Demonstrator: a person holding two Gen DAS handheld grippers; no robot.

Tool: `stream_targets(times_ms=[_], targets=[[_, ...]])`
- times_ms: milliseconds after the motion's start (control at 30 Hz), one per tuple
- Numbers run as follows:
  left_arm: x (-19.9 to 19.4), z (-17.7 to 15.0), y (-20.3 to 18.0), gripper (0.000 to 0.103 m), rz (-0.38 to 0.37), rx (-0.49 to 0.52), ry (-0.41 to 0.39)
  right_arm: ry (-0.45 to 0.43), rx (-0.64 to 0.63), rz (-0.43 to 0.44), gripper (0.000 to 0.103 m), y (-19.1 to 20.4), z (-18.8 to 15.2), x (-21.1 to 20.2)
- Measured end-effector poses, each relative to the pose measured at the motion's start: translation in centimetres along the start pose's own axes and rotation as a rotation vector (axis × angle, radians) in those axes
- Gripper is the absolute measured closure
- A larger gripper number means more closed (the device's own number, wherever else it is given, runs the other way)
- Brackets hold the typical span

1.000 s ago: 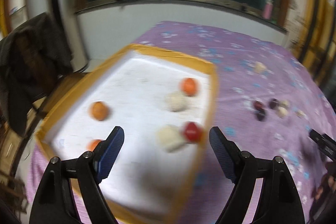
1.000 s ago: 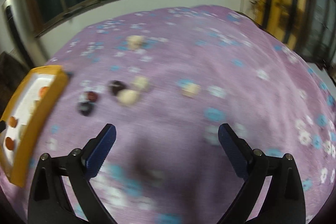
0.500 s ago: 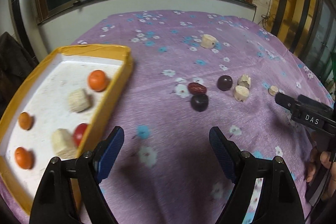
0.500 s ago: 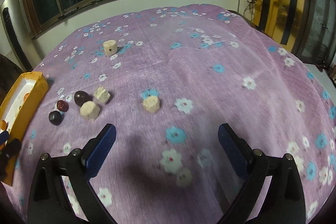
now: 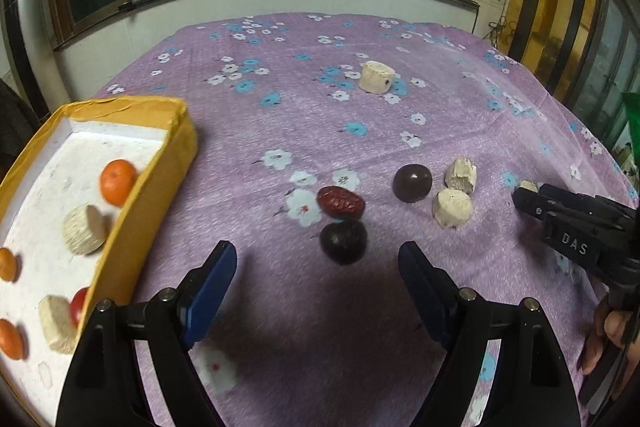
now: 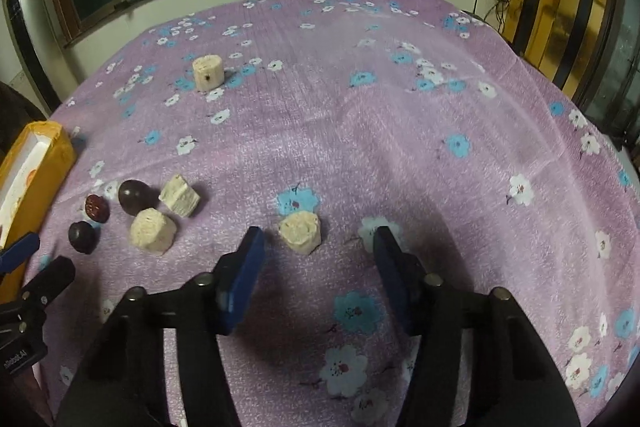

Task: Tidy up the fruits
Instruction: 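Close the right tool on a cream piece while the left tool grasps a dark date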

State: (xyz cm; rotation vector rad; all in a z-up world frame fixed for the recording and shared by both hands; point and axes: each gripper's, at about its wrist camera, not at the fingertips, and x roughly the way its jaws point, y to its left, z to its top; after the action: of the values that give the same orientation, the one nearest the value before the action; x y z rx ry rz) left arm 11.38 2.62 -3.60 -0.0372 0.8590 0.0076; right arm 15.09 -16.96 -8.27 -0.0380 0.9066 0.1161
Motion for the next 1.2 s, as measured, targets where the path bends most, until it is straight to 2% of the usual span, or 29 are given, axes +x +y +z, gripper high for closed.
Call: stream_targets(times_ms=[67,100,133,167,233,267,300,400,533,700,800,900,1200], targets=[[0.4,0.1,-0.3,0.021,0.001,0.008,0.006,-0.002,-0.01,-0.006,0.066,0.2,0.0,-0.1],[0.6,0.2,-0.5,0.021,0.002,0.013,0.012,-0.003,-0.01,-0.006,0.07,0.2,0.0,-0.1],[0.8,0.4,-0.6,0.027,-0.002,0.017,0.017,-0.003,-0.009,-0.005,0.077,0.2,0.0,-0.2],[1.0,0.5,-0.6,0.038,-0.004,0.018,0.021,-0.004,-0.008,-0.004,0.081,0.2,-0.1,-0.3],[1.5,0.6,-0.6,0.054,0.001,0.015,0.037,-0.007,-0.011,-0.005,0.081,0.2,-0.3,-0.4],[1.5,0.6,-0.6,0.071,0.009,0.019,0.035,-0.007,-0.009,-0.003,0.081,0.2,-0.4,-0.5],[1.4,0.5,-0.6,0.082,-0.001,0.029,0.032,-0.007,-0.006,0.001,0.081,0.1,-0.6,-0.7],[0.8,-0.1,-0.7,0.082,-0.004,0.046,0.033,-0.011,0.006,0.012,0.081,-0.1,-1.0,-1.3],[-1.2,-1.2,-0.1,0.083,-0.059,0.04,0.016,-0.028,0.01,0.022,0.081,-0.1,-2.0,-2.7],[-5.0,-2.9,0.9,0.083,-0.207,0.035,-0.058,-0.065,0.019,0.045,0.081,-0.2,-4.1,-5.6],[-6.8,-3.8,0.7,0.083,-0.254,0.061,-0.1,-0.089,0.031,0.065,0.081,-0.3,-5.6,-7.3],[-7.9,-4.5,-0.1,0.083,-0.273,0.094,-0.118,-0.109,0.033,0.081,0.081,-0.2,-7.0,-8.5],[-8.4,-6.0,-1.4,0.083,-0.214,0.11,-0.123,-0.129,0.038,0.11,0.081,0.3,-8.5,-10.4]])
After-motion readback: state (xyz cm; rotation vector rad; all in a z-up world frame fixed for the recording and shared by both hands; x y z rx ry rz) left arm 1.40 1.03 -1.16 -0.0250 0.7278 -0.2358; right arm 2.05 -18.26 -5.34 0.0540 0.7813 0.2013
